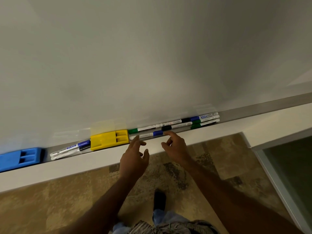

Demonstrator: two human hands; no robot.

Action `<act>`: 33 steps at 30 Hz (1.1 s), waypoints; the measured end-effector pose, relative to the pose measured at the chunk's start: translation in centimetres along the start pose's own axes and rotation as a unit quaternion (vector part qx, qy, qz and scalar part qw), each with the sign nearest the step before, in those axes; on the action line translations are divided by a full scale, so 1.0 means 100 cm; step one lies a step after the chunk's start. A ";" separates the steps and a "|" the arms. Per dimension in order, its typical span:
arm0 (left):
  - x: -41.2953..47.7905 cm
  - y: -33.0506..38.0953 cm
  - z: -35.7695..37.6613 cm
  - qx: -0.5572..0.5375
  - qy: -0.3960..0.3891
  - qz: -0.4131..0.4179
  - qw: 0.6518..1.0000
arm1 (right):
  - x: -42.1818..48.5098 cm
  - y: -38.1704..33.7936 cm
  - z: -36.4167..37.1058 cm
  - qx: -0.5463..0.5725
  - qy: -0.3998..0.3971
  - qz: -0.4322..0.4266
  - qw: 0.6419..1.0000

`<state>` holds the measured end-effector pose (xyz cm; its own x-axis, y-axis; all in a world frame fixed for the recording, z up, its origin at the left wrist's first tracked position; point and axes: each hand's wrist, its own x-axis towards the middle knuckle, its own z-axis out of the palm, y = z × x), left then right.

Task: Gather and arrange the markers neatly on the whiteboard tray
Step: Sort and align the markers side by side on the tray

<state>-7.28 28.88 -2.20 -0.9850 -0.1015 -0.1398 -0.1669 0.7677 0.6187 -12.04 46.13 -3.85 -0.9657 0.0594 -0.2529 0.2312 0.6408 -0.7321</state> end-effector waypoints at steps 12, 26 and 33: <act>0.011 -0.005 -0.007 0.173 -0.079 0.055 0.980 | -0.008 0.010 -0.009 -0.058 -0.019 -0.017 0.998; 0.002 -0.002 -0.016 0.156 -0.054 0.077 0.983 | -0.011 -0.001 -0.016 -0.086 0.022 0.003 0.996; -0.006 -0.034 -0.054 0.109 -0.004 0.083 0.990 | -0.012 -0.027 -0.002 -0.056 0.051 -0.082 0.994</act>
<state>-6.41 22.97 -0.06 -0.9975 0.0426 -0.0561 0.0127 0.8922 0.4514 -11.53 44.48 -1.39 -0.9976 0.0207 -0.0662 0.0603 0.7298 -0.6810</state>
